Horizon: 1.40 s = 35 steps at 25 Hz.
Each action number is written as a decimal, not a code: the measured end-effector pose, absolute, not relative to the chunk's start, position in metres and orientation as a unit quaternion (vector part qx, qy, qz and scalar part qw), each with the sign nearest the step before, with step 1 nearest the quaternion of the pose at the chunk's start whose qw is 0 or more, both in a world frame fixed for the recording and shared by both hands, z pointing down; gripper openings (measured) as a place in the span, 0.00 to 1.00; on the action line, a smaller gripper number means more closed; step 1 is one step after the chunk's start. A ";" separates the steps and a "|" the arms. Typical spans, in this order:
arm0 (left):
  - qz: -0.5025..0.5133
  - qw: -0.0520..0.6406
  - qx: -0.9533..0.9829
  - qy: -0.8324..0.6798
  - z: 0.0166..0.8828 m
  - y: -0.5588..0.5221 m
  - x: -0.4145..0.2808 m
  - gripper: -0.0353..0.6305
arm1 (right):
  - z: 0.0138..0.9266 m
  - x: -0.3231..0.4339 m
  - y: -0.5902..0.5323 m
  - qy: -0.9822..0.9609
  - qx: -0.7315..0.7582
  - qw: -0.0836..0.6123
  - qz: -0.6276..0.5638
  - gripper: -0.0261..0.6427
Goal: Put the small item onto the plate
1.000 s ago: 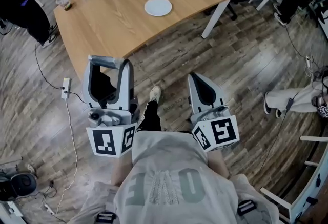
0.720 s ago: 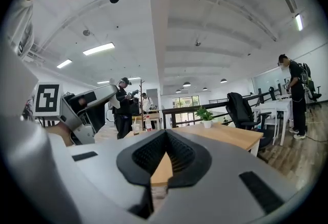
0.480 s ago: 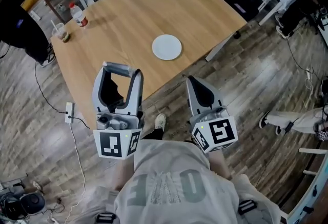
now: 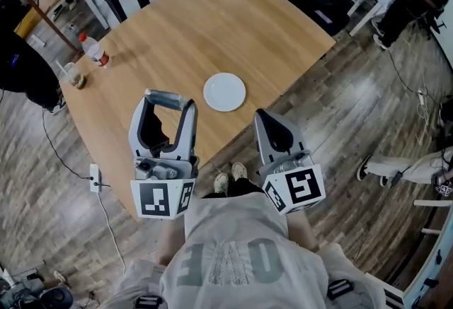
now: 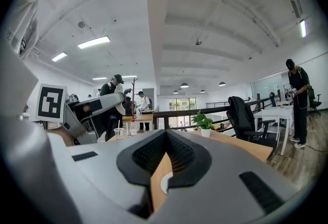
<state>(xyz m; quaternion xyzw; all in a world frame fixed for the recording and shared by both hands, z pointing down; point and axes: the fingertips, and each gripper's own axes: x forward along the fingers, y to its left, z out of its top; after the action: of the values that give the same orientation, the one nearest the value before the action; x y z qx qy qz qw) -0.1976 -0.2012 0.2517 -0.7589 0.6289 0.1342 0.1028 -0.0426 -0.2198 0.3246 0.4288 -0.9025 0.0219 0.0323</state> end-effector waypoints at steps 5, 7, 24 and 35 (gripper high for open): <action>0.129 0.116 -0.767 0.618 0.235 -0.223 -0.179 0.50 | 0.313 -0.030 -0.239 -0.903 0.428 0.027 0.012 0.07; 0.123 0.114 -0.771 0.615 0.234 -0.229 -0.173 0.50 | 0.312 -0.026 -0.246 -0.903 0.428 0.026 0.011 0.07; 0.047 0.078 -0.801 0.592 0.261 -0.274 -0.134 0.50 | 0.304 0.005 -0.265 -0.896 0.443 0.002 0.026 0.07; -0.170 0.001 -0.830 0.532 0.354 -0.328 -0.126 0.50 | 0.308 0.014 -0.261 -0.895 0.446 0.010 0.029 0.07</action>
<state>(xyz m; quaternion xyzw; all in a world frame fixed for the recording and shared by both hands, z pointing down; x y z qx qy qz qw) -0.1258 -0.3278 0.3540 -0.8297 0.5316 -0.1702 0.0009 0.0142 -0.2609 0.3077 0.4457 -0.8947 0.0286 0.0097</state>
